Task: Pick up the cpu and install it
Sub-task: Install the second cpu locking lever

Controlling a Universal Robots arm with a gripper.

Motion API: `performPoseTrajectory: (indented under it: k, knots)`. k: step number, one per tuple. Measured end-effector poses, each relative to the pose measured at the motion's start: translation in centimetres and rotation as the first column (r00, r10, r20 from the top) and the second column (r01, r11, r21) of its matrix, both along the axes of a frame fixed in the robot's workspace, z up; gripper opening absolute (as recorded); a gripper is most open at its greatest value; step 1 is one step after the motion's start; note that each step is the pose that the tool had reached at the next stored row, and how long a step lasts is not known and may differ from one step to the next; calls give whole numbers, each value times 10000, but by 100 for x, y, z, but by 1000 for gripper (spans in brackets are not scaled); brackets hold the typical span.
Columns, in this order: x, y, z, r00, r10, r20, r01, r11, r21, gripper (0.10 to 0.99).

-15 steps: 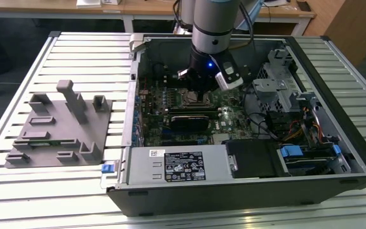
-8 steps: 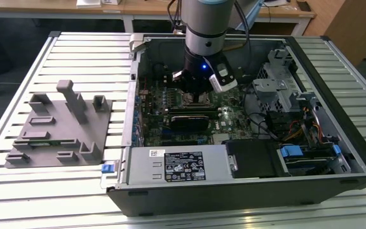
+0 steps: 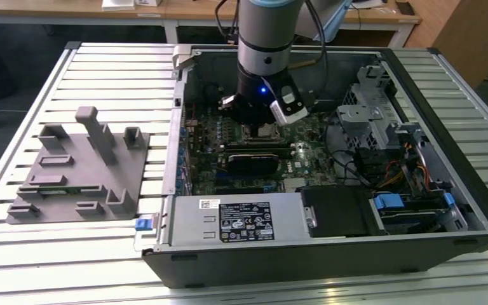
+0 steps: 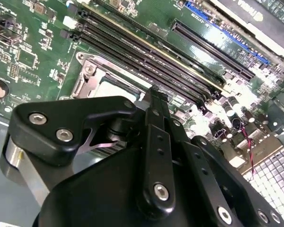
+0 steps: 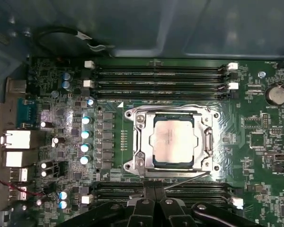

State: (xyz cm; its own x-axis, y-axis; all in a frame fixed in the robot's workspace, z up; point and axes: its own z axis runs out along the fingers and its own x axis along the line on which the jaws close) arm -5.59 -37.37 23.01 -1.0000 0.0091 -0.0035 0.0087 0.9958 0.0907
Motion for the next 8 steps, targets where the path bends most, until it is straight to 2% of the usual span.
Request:
performPoseTrajectory:
  k: [8]
  knots:
    - [-3,-1,-127,10000,0,-17,0,10000,2,122]
